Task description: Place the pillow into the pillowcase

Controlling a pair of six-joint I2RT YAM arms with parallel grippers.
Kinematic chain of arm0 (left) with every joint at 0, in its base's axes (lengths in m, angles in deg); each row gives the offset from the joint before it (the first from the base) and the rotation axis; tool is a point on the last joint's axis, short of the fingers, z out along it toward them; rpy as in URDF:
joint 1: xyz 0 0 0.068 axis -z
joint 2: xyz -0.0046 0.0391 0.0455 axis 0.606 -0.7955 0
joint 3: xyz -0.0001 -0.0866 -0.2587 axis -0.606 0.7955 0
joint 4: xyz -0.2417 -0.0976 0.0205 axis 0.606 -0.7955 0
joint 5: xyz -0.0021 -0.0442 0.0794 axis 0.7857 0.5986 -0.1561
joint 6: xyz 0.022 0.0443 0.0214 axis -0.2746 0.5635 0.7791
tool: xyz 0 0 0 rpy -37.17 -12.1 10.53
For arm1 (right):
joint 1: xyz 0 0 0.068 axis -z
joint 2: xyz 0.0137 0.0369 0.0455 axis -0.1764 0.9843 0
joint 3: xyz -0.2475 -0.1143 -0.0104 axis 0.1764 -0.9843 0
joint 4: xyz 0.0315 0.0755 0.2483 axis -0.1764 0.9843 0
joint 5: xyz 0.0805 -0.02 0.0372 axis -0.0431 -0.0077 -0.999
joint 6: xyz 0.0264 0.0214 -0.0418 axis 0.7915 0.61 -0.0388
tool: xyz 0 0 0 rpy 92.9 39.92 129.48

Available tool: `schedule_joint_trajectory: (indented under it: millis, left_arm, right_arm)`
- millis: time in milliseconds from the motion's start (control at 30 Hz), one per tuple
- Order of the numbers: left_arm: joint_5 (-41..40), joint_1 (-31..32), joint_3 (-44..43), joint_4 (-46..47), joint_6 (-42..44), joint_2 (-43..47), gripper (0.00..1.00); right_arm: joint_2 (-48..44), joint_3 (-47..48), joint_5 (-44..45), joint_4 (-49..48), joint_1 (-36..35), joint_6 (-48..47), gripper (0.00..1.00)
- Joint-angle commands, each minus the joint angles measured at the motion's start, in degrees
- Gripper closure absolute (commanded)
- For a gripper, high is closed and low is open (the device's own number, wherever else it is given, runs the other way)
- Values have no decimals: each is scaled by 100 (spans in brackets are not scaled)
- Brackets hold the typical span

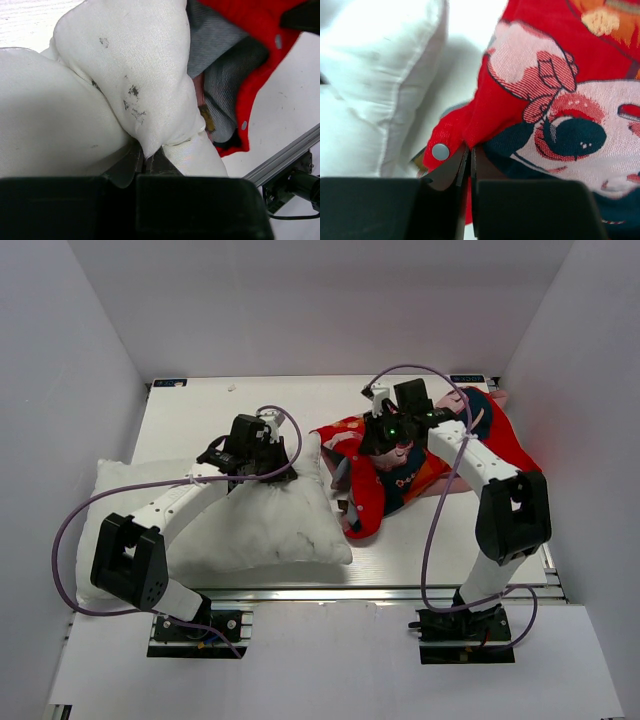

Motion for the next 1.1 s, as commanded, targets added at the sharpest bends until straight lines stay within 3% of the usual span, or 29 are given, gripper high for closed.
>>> schedule_joint_trajectory:
  millis: [0, 67, 200, 233, 367, 533, 700, 900, 1067]
  left_arm:
    - [275, 25, 175, -97, 8, 126, 100]
    - [249, 17, 201, -123, 8, 214, 100]
    - [109, 25, 211, -290, 69, 345, 100]
    - [82, 17, 210, -368, 96, 372, 100]
    - [3, 25, 167, -615, 166, 600, 100]
    - [-155, 25, 114, -931, 184, 960, 100]
    - [-261, 25, 219, -1063, 105, 1373, 100]
    - [-524, 25, 412, -1248, 8, 1830, 100]
    - [-647, 17, 597, -1345, -106, 2234, 100]
  right_arm:
    - [249, -142, 411, 58, -6, -185, 93]
    - [390, -125, 649, 102, -6, -265, 90]
    - [206, -238, 1281, -64, -41, -467, 73]
    - [-64, -317, 1396, -317, -93, -633, 59]
    - [-760, -538, 1547, -697, -243, -1126, 41]
    - [-1314, -905, 1862, -671, -891, -1372, 37]
    - [-1237, -1434, 3865, -1137, -2148, -1293, 30]
    - [-385, -1162, 5192, -1241, -2379, -1529, 28]
    - [-190, -1249, 5502, -1497, -2370, -1987, 27]
